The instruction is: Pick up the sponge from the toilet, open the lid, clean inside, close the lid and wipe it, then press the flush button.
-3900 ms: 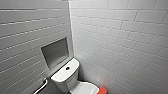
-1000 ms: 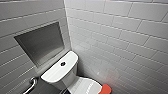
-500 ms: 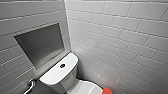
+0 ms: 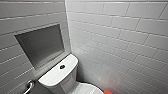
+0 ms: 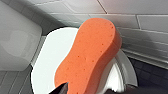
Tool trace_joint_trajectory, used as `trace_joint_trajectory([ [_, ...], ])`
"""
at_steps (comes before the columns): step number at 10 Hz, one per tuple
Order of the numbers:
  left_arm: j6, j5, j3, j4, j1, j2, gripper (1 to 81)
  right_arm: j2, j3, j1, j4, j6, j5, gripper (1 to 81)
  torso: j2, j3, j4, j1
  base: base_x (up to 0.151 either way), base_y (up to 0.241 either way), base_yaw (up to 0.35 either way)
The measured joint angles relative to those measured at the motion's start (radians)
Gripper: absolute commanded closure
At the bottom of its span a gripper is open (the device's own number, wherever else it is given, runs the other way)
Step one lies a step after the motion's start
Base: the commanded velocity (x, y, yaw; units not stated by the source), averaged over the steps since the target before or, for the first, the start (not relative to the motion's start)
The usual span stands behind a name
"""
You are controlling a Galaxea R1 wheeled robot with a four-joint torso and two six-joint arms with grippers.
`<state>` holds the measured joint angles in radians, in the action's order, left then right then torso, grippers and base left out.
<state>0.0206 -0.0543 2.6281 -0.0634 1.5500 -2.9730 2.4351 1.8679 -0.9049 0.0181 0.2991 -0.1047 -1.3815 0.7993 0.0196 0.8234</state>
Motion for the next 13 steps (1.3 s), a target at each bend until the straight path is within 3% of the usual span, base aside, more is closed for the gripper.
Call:
trace_joint_trajectory([
  [5, 0.0, 0.002, 0.0, 0.0, 0.006, 0.0, 1.0, 0.055, 0.051, 0.041, -0.003, 0.034, 0.046, 1.0, -0.046, 0.0, 0.0, 0.029, 0.0, 0.0, 0.0],
  [7, 0.0, 0.0, 0.001, 0.0, 0.002, 0.0, 1.0, 0.059, 0.086, 0.04, -0.003, 0.079, 0.045, 1.0, -0.096, 0.0, 0.0, 0.06, 0.0, 0.0, 0.0],
  [11, 0.0, 0.001, 0.002, 0.001, 0.006, -0.003, 1.0, 0.069, 0.122, 0.044, -0.003, 0.205, 0.036, 1.0, -0.109, 0.0, 0.0, 0.067, 0.0, 0.0, 0.0],
  [13, 0.0, 0.002, 0.002, 0.001, 0.006, -0.003, 1.0, 0.103, 0.171, 0.046, -0.004, 0.227, 0.034, 1.0, -0.109, 0.0, 0.0, 0.067, 0.0, 0.0, 0.0],
])
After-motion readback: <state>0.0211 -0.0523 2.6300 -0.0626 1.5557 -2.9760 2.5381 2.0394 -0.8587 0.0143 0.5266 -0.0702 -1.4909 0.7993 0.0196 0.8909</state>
